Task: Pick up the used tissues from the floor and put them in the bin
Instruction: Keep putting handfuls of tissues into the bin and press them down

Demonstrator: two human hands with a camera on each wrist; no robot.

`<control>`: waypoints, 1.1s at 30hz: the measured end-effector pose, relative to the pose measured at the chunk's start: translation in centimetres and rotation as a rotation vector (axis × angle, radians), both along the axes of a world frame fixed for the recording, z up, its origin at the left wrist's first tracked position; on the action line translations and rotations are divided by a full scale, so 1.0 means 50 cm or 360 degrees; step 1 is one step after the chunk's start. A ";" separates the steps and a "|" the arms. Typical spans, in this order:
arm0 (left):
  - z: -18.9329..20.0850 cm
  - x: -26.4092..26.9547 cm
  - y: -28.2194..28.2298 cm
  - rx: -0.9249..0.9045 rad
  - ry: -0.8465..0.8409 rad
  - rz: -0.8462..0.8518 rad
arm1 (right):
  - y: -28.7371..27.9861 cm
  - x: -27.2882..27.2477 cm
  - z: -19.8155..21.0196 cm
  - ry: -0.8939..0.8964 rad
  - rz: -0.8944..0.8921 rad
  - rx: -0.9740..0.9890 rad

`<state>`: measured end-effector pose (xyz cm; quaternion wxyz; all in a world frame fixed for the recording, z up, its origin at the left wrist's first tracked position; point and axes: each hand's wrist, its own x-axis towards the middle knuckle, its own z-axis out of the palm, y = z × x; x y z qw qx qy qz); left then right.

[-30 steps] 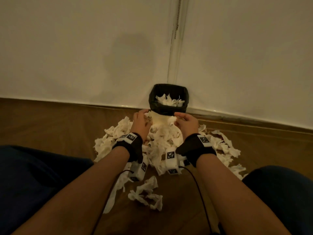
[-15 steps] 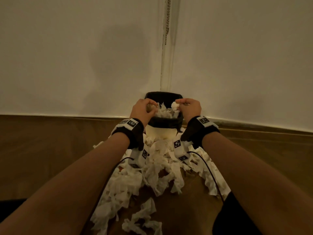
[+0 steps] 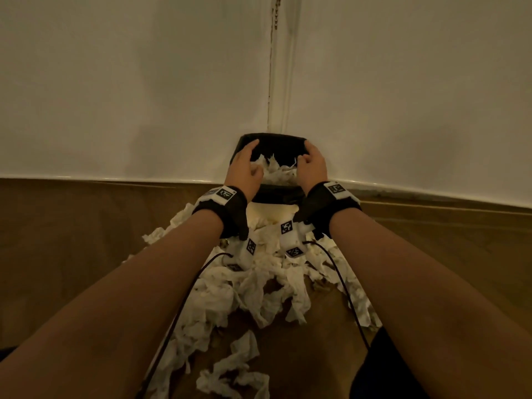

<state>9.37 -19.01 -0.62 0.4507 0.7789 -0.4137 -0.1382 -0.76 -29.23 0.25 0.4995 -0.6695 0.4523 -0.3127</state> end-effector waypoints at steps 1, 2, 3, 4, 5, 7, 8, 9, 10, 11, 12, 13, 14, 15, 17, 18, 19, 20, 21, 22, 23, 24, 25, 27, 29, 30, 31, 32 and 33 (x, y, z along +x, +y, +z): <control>-0.002 0.002 0.005 -0.0016 -0.0020 0.0019 | -0.001 -0.002 0.000 -0.0001 -0.0017 -0.0008; -0.005 0.005 0.011 -0.0033 -0.0041 0.0037 | -0.001 -0.005 -0.001 -0.0002 -0.0037 -0.0020; -0.008 0.006 0.019 -0.0053 -0.0053 0.0048 | 0.001 -0.008 0.000 -0.0002 -0.0059 -0.0042; -0.012 0.006 0.029 -0.0068 -0.0050 0.0053 | 0.005 -0.012 0.001 0.0002 -0.0086 -0.0078; -0.016 0.003 0.041 -0.0074 -0.0035 0.0055 | 0.011 -0.017 0.003 0.0007 -0.0115 -0.0122; -0.026 -0.003 0.066 -0.0063 0.0023 0.0071 | 0.026 -0.028 0.009 0.0002 -0.0158 -0.0198; -0.032 -0.007 0.080 -0.0047 0.0055 0.0089 | 0.034 -0.033 0.013 -0.0005 -0.0162 -0.0219; -0.037 -0.012 0.093 -0.0025 0.0082 0.0109 | 0.042 -0.037 0.016 -0.0014 -0.0151 -0.0224; -0.042 -0.017 0.106 -0.0001 0.0107 0.0126 | 0.051 -0.041 0.021 -0.0025 -0.0130 -0.0216; -0.047 -0.024 0.118 0.0022 0.0132 0.0141 | 0.060 -0.045 0.025 -0.0033 -0.0106 -0.0199; -0.051 -0.033 0.131 0.0042 0.0150 0.0156 | 0.070 -0.049 0.029 -0.0039 -0.0086 -0.0180; -0.054 -0.041 0.143 0.0059 0.0158 0.0165 | 0.080 -0.052 0.033 -0.0047 -0.0073 -0.0164; -0.057 -0.050 0.155 0.0074 0.0164 0.0165 | 0.091 -0.057 0.037 -0.0052 -0.0059 -0.0152; -0.060 -0.060 0.168 0.0093 0.0178 0.0156 | 0.100 -0.063 0.039 -0.0050 -0.0035 -0.0143; -0.063 -0.077 0.195 0.0139 0.0220 0.0133 | 0.116 -0.078 0.038 -0.0024 0.0055 -0.0101; -0.065 -0.085 0.210 0.0167 0.0239 0.0126 | 0.124 -0.087 0.034 -0.0002 0.0127 -0.0058; -0.068 -0.094 0.227 0.0206 0.0255 0.0122 | 0.132 -0.097 0.027 0.0024 0.0206 0.0000; -0.072 -0.104 0.244 0.0252 0.0271 0.0115 | 0.140 -0.107 0.017 0.0055 0.0275 0.0064; -0.079 -0.114 0.261 0.0299 0.0286 0.0109 | 0.149 -0.118 0.005 0.0100 0.0318 0.0128; -0.087 -0.124 0.278 0.0338 0.0296 0.0105 | 0.160 -0.130 -0.011 0.0155 0.0334 0.0190; -0.096 -0.134 0.295 0.0371 0.0294 0.0105 | 0.173 -0.142 -0.029 0.0209 0.0338 0.0253; -0.105 -0.143 0.313 0.0412 0.0277 0.0104 | 0.187 -0.154 -0.051 0.0256 0.0343 0.0314; -0.114 -0.151 0.331 0.0466 0.0253 0.0093 | 0.203 -0.164 -0.074 0.0302 0.0355 0.0365; -0.133 -0.168 0.365 0.0609 0.0204 0.0029 | 0.241 -0.181 -0.118 0.0407 0.0399 0.0429; -0.155 -0.186 0.397 0.0788 0.0160 -0.0031 | 0.283 -0.191 -0.155 0.0504 0.0460 0.0482; -0.168 -0.196 0.412 0.0875 0.0150 -0.0056 | 0.303 -0.196 -0.170 0.0550 0.0502 0.0509; -0.181 -0.204 0.428 0.0959 0.0135 -0.0088 | 0.324 -0.198 -0.183 0.0591 0.0551 0.0527; -0.195 -0.211 0.442 0.1040 0.0106 -0.0129 | 0.344 -0.199 -0.195 0.0634 0.0603 0.0539; -0.211 -0.218 0.457 0.1120 0.0070 -0.0169 | 0.363 -0.202 -0.205 0.0684 0.0663 0.0544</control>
